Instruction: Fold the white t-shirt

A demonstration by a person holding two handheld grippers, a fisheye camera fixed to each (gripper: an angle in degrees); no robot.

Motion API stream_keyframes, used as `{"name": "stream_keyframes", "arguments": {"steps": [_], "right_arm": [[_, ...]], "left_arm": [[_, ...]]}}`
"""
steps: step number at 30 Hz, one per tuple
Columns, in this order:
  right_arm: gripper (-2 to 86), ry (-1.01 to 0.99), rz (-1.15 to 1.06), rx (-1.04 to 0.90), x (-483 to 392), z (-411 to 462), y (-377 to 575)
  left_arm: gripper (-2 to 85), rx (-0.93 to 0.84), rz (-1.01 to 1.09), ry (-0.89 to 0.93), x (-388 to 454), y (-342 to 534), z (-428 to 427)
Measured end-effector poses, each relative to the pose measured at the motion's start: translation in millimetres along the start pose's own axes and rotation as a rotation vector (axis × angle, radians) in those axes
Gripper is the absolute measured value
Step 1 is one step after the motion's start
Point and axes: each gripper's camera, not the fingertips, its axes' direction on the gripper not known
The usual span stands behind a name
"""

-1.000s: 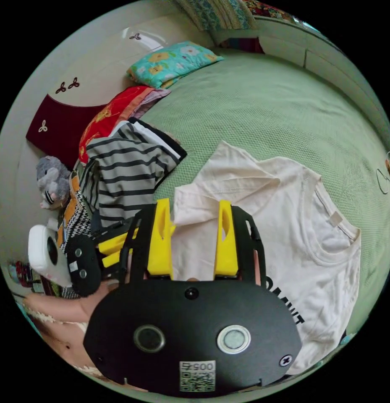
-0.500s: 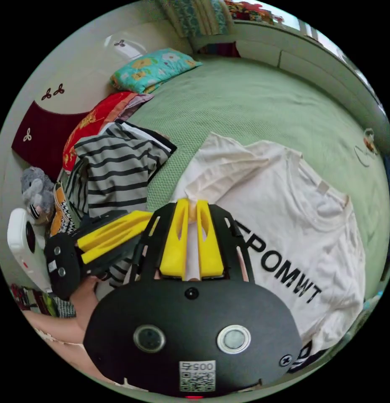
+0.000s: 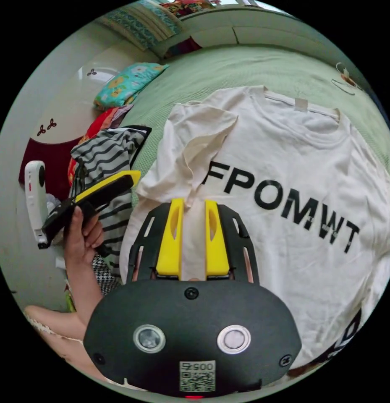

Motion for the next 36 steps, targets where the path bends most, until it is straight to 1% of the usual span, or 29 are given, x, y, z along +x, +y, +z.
{"name": "stream_keyframes", "arguments": {"steps": [4,8,11,14,17,19,20,21,22,23,25,26,28,30,32,34,36], "right_arm": [[9.5,0.069,-0.072,0.125,-15,-24,-30],[12.1,0.035,-0.211,0.138,-39,-20,-72],[13.9,0.086,-0.271,0.076,-60,-1,-112],[14.6,0.096,-0.295,-0.038,-80,26,-146],[14.5,0.212,-0.330,-0.158,-102,56,-165],[13.3,0.312,-0.326,-0.280,-111,82,-171],[12.7,0.337,-0.318,-0.307,-111,87,-172],[11.5,0.384,-0.298,-0.326,-112,93,-172],[7.3,0.417,-0.300,-0.307,-112,92,-170],[5.2,0.421,-0.308,-0.298,-113,91,-169],[-0.3,0.370,-0.313,-0.259,-113,81,-165],[-0.7,0.345,-0.312,-0.238,-113,77,-164],[-1.4,0.234,-0.294,-0.132,-112,60,-163],[-1.5,0.168,-0.279,-0.090,-112,55,-163],[-1.5,0.143,-0.280,-0.079,-112,59,-163],[-1.5,0.126,-0.271,-0.083,-112,75,-160],[-1.4,0.125,-0.235,-0.083,-106,91,-157]], "left_arm": [[4.4,0.019,-0.029,0.031,-8,-2,0],[7.2,-0.009,-0.040,0.071,-18,-5,7],[8.6,-0.038,-0.040,0.098,-22,-7,13],[8.7,-0.067,-0.014,0.079,-23,-9,19],[8.0,-0.110,0.011,0.082,-21,-11,28],[6.6,-0.135,0.033,0.103,-18,-12,34],[5.2,-0.144,0.047,0.096,-15,-13,36],[4.9,-0.141,0.051,0.067,-13,-13,36],[4.8,-0.142,0.056,0.060,-13,-13,36],[4.3,-0.144,0.063,0.057,-11,-13,37],[3.4,-0.138,0.057,0.062,-11,-12,37],[2.7,-0.124,0.035,0.069,-14,-10,35],[1.9,-0.081,-0.011,0.089,-19,-8,29],[1.2,-0.032,-0.076,0.154,-29,-4,22],[0.9,-0.004,-0.133,0.179,-36,0,20],[0.7,-0.014,-0.164,0.181,-39,3,22],[0.4,-0.047,-0.197,0.142,-39,4,30]]}}
